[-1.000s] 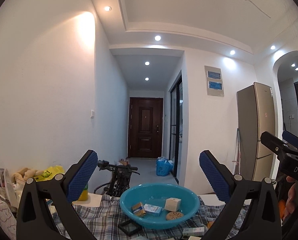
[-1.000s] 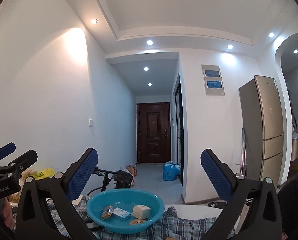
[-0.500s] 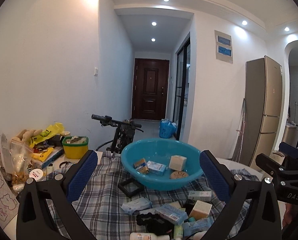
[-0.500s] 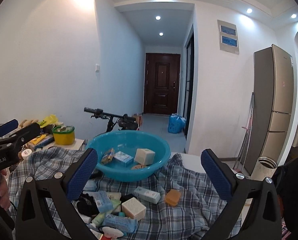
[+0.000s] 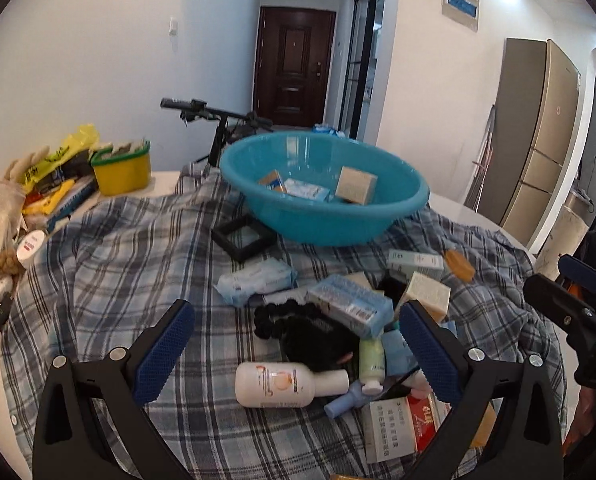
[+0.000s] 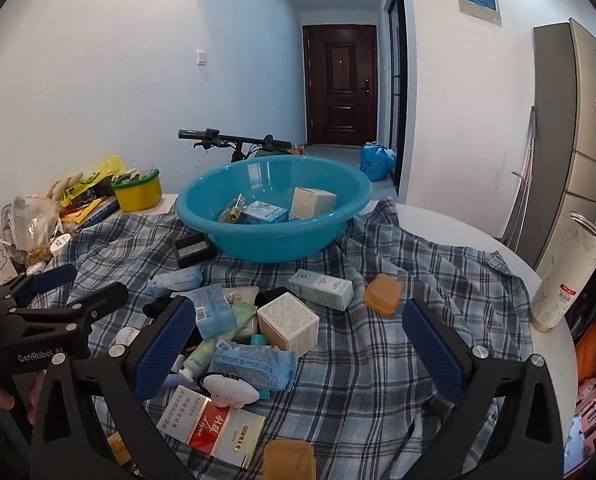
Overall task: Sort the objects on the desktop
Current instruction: 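Lower both open tools toward the cluttered items on the shirt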
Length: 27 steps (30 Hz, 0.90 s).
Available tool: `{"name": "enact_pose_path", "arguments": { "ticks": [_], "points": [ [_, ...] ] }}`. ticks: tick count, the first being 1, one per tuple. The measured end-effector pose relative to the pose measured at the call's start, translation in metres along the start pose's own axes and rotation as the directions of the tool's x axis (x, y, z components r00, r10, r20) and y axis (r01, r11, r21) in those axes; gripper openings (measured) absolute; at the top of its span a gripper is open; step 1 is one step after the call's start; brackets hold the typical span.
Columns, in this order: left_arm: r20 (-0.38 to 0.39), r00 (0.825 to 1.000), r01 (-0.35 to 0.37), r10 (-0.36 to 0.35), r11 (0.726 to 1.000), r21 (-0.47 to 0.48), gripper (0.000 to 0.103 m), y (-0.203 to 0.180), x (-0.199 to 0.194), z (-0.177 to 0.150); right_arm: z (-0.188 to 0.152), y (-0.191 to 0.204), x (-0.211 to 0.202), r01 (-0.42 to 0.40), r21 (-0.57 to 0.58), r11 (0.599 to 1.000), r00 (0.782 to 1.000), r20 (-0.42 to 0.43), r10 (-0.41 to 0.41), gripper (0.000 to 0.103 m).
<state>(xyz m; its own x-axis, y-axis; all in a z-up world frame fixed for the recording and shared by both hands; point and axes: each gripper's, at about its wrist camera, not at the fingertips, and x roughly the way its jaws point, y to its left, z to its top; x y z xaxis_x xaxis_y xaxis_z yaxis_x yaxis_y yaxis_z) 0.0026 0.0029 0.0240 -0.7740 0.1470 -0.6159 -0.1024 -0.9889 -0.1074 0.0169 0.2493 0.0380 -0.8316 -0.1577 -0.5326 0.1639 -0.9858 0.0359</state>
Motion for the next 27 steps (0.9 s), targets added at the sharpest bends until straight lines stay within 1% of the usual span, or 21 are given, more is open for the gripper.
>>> {"name": "enact_pose_path", "arguments": {
  "ticks": [5, 8, 11, 15, 17, 23, 27],
  "points": [
    [-0.098, 0.995, 0.005, -0.007, 1.0, -0.02, 0.103, 0.004, 0.022, -0.02, -0.015, 0.0, 0.017, -0.013, 0.002, 1.0, 0.997, -0.078, 0.013, 0.103],
    [-0.143, 0.99, -0.01, 0.008, 1.0, -0.015, 0.103, 0.006, 0.032, -0.031, -0.025, -0.001, 0.026, -0.022, 0.01, 1.0, 0.993, -0.12, 0.023, 0.103],
    [-0.164, 0.986, -0.011, 0.007, 1.0, -0.022, 0.103, 0.008, 0.036, -0.035, -0.032, -0.003, 0.032, -0.03, 0.022, 0.999, 0.988, -0.152, 0.033, 0.103],
    [-0.206, 0.979, 0.01, -0.015, 1.0, -0.025, 0.103, 0.009, 0.042, -0.043, -0.038, -0.002, 0.036, -0.032, 0.022, 0.999, 0.984, -0.177, 0.036, 0.103],
    [-0.219, 0.976, 0.002, -0.005, 1.0, -0.016, 0.103, 0.008, 0.045, -0.046, -0.04, -0.002, 0.04, -0.031, 0.02, 0.999, 0.981, -0.193, 0.034, 0.103],
    [-0.241, 0.971, -0.008, 0.004, 1.0, -0.018, 0.103, 0.009, 0.054, -0.049, -0.04, 0.0, 0.043, -0.042, 0.019, 0.999, 0.979, -0.199, 0.045, 0.103],
    [-0.263, 0.965, 0.012, -0.016, 1.0, -0.017, 0.103, 0.006, 0.063, -0.049, -0.042, -0.003, 0.046, -0.037, 0.026, 0.999, 0.978, -0.206, 0.042, 0.103]
  ]
}}
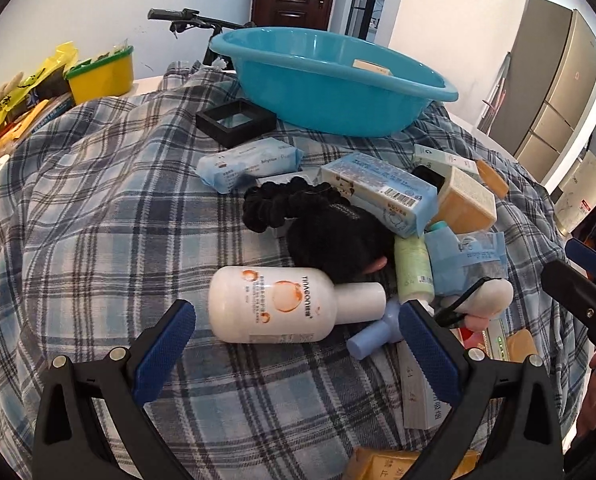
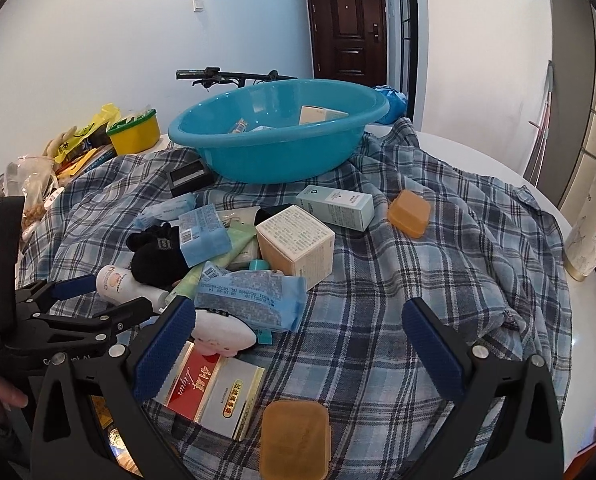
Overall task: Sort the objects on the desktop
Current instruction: 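Lower both open tools toward the cluttered items on the shirt, then grasp the white TIMAGE bottle with the left tool while the right tool grasps the blue wipes pack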
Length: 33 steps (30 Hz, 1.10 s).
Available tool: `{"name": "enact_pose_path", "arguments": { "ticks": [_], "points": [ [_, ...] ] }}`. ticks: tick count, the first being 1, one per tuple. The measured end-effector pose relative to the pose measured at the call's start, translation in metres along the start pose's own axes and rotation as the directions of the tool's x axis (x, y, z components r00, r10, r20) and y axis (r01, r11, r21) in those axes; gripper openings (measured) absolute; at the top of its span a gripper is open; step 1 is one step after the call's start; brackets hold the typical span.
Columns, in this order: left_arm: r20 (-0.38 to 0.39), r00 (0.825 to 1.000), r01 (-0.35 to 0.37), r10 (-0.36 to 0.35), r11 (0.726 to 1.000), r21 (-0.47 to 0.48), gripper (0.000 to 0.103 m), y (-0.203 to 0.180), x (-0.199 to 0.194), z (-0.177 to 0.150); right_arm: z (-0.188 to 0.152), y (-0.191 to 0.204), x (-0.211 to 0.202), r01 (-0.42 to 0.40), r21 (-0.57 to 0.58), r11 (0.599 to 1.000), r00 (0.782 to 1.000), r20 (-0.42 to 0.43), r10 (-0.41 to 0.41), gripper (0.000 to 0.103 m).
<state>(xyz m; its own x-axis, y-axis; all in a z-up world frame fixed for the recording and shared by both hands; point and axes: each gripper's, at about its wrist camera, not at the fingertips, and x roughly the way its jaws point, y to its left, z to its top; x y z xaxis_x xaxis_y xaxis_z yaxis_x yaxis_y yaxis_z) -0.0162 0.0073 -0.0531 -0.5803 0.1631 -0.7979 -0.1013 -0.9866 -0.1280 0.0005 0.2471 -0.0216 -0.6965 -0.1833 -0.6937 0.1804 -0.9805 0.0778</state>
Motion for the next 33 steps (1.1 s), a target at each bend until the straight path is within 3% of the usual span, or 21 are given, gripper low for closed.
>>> {"name": "enact_pose_path", "arguments": {
  "ticks": [6, 16, 17, 33],
  "points": [
    [-0.025, 0.999, -0.018, 0.019, 0.999, 0.034, 0.103, -0.008, 0.015, 0.004, 0.001, -0.007, 0.003, 0.009, 0.016, 1.0, 1.0, -0.005, -0.009, 0.103],
    [-0.038, 0.999, 0.002, -0.002, 1.0, 0.005, 0.102, -0.001, 0.026, 0.01, 0.004, -0.007, 0.011, 0.01, 0.011, 1.0, 1.0, -0.023, -0.01, 0.103],
    [-0.038, 0.999, 0.007, -0.007, 1.0, 0.003, 0.096, 0.0, 0.026, 0.01, 0.004, -0.006, 0.012, 0.009, 0.009, 1.0, 1.0, -0.026, -0.008, 0.103],
    [0.001, 1.0, 0.011, -0.011, 1.0, -0.015, 0.096, 0.013, 0.006, 0.015, 0.011, 0.02, 0.039, -0.014, -0.022, 1.0, 0.996, -0.086, 0.012, 0.103]
  ]
}}
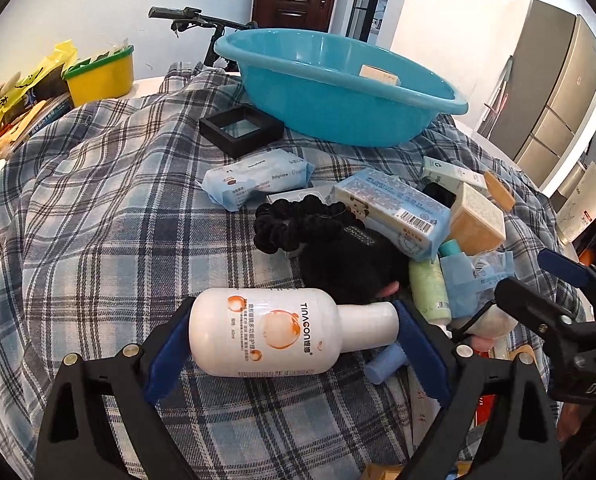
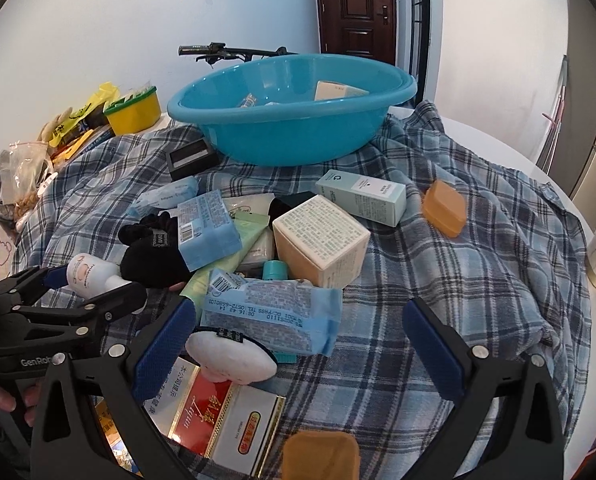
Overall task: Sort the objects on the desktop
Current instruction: 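Grasp the white TIMAGE bottle with the left tool while the right tool grasps the blue wipes pack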
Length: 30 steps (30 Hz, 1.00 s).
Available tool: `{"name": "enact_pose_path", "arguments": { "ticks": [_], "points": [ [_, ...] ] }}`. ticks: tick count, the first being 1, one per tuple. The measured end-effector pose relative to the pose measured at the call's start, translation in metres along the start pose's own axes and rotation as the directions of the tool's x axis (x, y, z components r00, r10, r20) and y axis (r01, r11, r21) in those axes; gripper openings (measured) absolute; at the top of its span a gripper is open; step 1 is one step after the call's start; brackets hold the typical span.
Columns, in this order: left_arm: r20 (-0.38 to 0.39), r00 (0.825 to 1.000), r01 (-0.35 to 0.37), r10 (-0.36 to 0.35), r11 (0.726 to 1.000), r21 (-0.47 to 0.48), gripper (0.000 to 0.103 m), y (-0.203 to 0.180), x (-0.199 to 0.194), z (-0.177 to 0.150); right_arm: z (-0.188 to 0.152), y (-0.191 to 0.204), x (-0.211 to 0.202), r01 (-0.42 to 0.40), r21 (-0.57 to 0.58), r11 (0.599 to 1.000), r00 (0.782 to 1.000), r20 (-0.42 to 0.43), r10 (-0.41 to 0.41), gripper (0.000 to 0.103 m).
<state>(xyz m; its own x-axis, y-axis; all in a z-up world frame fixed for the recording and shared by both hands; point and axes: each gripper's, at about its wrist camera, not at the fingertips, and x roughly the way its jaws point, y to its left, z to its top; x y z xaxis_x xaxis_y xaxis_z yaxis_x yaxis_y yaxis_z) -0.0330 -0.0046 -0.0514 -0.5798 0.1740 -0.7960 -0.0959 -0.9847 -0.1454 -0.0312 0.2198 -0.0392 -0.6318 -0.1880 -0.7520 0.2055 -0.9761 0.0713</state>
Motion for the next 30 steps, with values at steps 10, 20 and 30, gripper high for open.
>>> {"name": "enact_pose_path", "arguments": {
  "ticks": [10, 20, 30],
  "points": [
    [-0.005, 1.0, -0.009, 0.009, 1.0, 0.016, 0.096, -0.001, 0.003, -0.001, 0.01, 0.002, 0.021, -0.015, 0.018, 1.0, 0.999, -0.049, 0.015, 0.103],
    [-0.009, 1.0, -0.005, 0.005, 1.0, -0.003, 0.096, 0.006, 0.004, 0.0, 0.004, -0.006, 0.041, -0.048, 0.074, 0.996, 0.991, -0.117, 0.057, 0.103],
    [0.003, 1.0, -0.01, 0.01, 1.0, -0.002, 0.096, 0.003, 0.002, 0.002, 0.003, -0.017, 0.027, -0.12, 0.089, 0.989, 0.989, -0.074, 0.127, 0.071]
  ]
}}
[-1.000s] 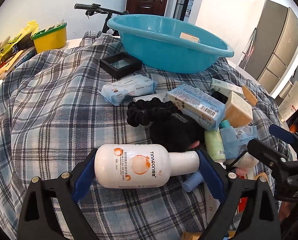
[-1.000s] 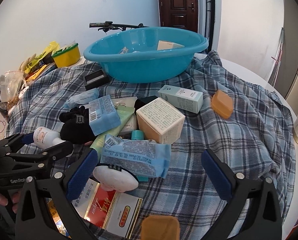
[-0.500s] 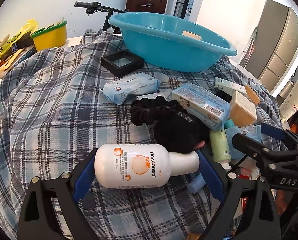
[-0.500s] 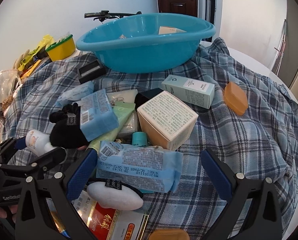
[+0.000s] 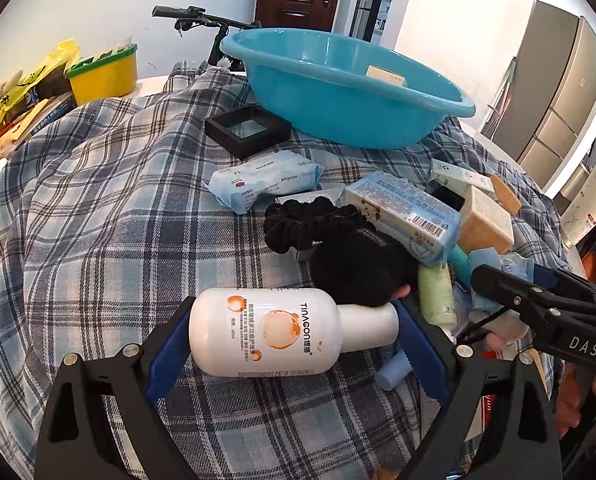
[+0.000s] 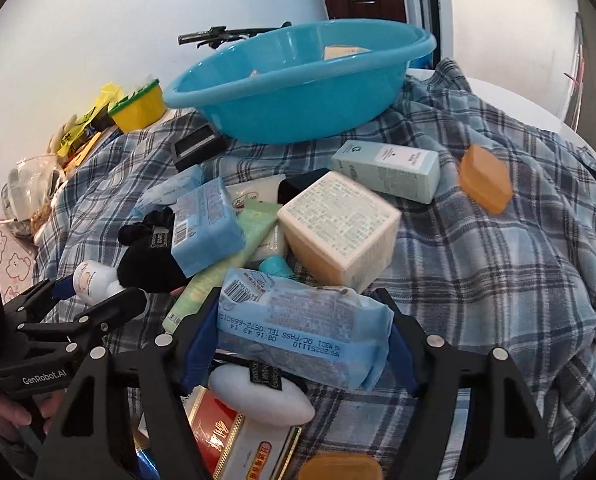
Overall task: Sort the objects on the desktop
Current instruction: 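Grasp the white TIMAGE bottle with the left tool while the right tool grasps the blue wipes pack, then lift the white bottle and blue wipes pack up off the shirt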
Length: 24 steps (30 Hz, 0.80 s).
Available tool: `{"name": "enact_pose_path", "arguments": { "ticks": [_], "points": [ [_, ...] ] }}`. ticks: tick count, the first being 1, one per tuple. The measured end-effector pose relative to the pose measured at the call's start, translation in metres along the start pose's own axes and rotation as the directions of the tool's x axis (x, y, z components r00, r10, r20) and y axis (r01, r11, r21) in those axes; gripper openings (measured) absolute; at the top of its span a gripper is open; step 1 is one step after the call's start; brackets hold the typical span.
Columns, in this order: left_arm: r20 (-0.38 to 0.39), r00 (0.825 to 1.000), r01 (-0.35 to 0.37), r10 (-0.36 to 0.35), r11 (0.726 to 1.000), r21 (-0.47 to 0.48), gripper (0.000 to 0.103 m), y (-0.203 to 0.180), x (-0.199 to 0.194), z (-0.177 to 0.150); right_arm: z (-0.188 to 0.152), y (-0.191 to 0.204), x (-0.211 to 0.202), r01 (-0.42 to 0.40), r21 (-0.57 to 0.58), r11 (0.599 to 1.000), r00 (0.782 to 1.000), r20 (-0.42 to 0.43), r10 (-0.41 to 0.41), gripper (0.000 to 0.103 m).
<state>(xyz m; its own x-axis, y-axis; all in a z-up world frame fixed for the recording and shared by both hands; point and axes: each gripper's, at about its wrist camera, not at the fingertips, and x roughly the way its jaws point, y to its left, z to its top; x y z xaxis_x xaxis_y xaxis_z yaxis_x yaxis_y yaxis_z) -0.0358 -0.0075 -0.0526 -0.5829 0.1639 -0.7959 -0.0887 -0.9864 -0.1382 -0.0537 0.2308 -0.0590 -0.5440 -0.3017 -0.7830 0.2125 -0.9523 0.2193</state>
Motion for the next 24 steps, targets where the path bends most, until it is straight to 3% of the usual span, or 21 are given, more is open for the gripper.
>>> {"name": "enact_pose_path", "arguments": {
  "ticks": [5, 12, 24],
  "points": [
    [0.005, 1.0, -0.004, 0.004, 1.0, 0.005, 0.096, -0.004, -0.002, 0.001, 0.0, 0.001, -0.011, 0.065, -0.031, 0.997, 0.997, 0.038, -0.063, 0.071],
    [0.034, 0.999, 0.007, -0.006, 1.0, -0.003, 0.096, -0.007, -0.009, 0.002, 0.003, 0.0, -0.019, 0.055, -0.026, 0.998, 0.997, 0.062, -0.053, 0.071],
    [0.162, 0.987, 0.001, -0.006, 1.0, 0.028, 0.096, -0.014, -0.038, 0.018, 0.013, 0.011, -0.059, 0.099, -0.068, 0.993, 0.972, 0.219, -0.082, 0.071]
  ]
}}
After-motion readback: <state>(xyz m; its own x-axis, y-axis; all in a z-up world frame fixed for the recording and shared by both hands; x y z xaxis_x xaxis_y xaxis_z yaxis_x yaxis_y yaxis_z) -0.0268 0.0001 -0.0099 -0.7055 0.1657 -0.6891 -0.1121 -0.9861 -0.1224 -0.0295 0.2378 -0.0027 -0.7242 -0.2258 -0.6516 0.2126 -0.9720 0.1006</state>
